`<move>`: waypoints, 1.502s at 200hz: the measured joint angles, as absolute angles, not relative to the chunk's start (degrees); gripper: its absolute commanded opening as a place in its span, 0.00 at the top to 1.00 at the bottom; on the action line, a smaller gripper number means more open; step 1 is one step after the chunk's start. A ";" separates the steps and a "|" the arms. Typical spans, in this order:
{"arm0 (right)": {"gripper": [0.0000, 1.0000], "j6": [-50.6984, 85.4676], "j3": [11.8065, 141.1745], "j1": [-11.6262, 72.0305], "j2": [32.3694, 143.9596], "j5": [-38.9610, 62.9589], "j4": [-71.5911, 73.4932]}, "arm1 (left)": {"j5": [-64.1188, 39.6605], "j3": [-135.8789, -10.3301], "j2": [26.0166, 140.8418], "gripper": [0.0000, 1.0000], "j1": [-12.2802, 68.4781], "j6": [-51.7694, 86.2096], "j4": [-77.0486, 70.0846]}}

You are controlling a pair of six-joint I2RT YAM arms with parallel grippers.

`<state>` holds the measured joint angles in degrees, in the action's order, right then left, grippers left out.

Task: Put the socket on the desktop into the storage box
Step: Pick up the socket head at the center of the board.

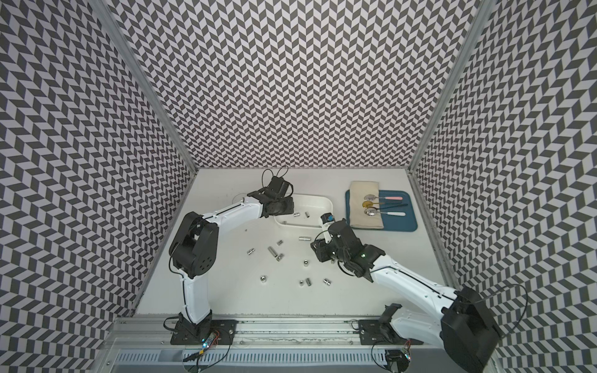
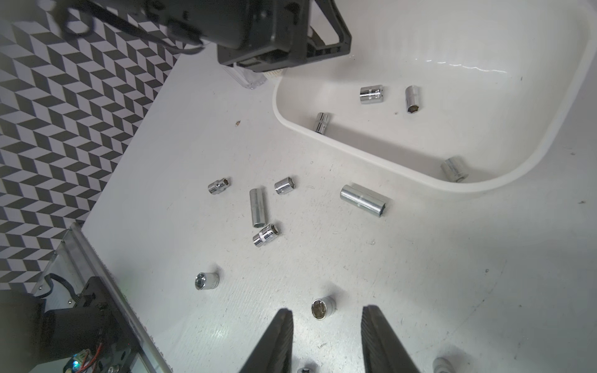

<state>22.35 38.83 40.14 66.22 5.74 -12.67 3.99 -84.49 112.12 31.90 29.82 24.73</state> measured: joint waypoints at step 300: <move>0.58 23.35 42.94 32.08 78.52 3.73 -26.85 | -18.37 -42.63 78.63 0.53 36.91 31.16 13.19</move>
<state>23.35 42.94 32.08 78.52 3.73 -26.85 -18.37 -42.63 78.63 36.91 31.16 13.19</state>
